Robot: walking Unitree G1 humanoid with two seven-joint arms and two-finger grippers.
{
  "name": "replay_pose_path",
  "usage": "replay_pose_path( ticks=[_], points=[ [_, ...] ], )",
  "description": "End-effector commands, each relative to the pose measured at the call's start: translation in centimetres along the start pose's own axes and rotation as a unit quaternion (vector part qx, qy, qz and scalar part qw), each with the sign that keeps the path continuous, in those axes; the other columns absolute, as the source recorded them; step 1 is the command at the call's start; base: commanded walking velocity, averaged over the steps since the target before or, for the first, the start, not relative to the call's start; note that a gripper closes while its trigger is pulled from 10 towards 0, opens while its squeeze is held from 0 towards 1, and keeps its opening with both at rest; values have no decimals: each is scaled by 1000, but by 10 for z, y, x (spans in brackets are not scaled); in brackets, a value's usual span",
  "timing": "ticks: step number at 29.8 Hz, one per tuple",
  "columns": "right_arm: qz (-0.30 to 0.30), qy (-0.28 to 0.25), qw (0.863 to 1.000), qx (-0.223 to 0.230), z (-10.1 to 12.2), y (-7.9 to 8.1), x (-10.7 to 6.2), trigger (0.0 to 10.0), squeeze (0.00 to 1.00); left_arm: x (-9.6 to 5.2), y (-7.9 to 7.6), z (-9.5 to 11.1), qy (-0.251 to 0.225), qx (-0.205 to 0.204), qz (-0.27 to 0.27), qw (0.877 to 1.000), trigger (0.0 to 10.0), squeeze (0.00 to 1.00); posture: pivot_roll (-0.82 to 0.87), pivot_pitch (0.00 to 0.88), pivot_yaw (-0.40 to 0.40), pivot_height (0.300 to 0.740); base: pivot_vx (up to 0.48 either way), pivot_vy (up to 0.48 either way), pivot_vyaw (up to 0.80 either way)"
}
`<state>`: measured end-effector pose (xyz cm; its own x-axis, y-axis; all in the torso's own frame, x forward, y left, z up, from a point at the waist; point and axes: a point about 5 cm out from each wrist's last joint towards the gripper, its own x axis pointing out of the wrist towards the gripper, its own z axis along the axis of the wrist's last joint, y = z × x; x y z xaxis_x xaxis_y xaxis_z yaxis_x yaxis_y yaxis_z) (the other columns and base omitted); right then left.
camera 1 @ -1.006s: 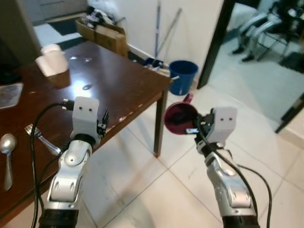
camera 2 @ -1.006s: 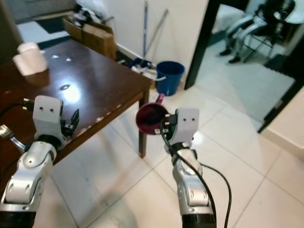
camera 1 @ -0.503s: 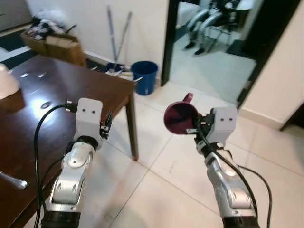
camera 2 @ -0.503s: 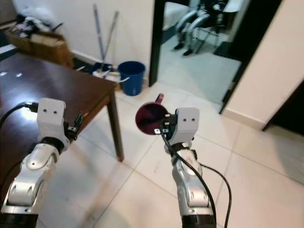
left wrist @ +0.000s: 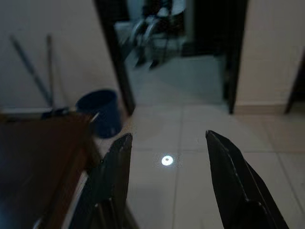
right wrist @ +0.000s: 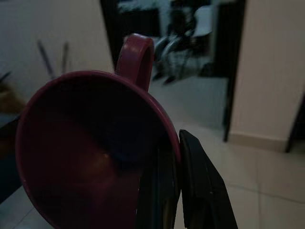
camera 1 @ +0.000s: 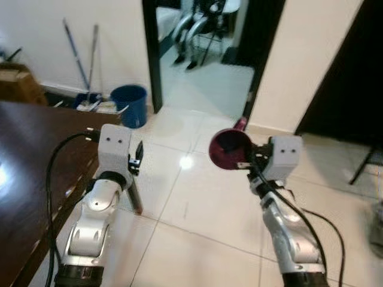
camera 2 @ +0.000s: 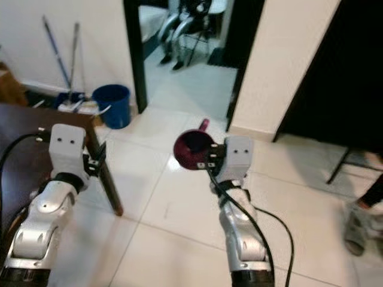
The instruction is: Setting the table
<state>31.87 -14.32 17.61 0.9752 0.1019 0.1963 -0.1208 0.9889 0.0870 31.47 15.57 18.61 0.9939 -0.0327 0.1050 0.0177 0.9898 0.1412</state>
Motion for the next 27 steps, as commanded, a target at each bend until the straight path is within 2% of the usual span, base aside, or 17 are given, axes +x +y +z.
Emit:
replay_pose_path(
  ticks=[1, 27],
  points=[
    [5, 3, 1000, 4, -3, 3, -1, 10000, 0, -1, 2, -6, 14, 0, 3, 1000, 10000, 0, -45, 0, 89, 740, 0, 0, -800],
    [3, 6, 1000, 3, -4, 1, -3, 10000, 0, 1, 6, -6, 14, 0, 11, 1000, 10000, 0, -58, 0, 88, 740, 0, 0, -800]
  ],
)
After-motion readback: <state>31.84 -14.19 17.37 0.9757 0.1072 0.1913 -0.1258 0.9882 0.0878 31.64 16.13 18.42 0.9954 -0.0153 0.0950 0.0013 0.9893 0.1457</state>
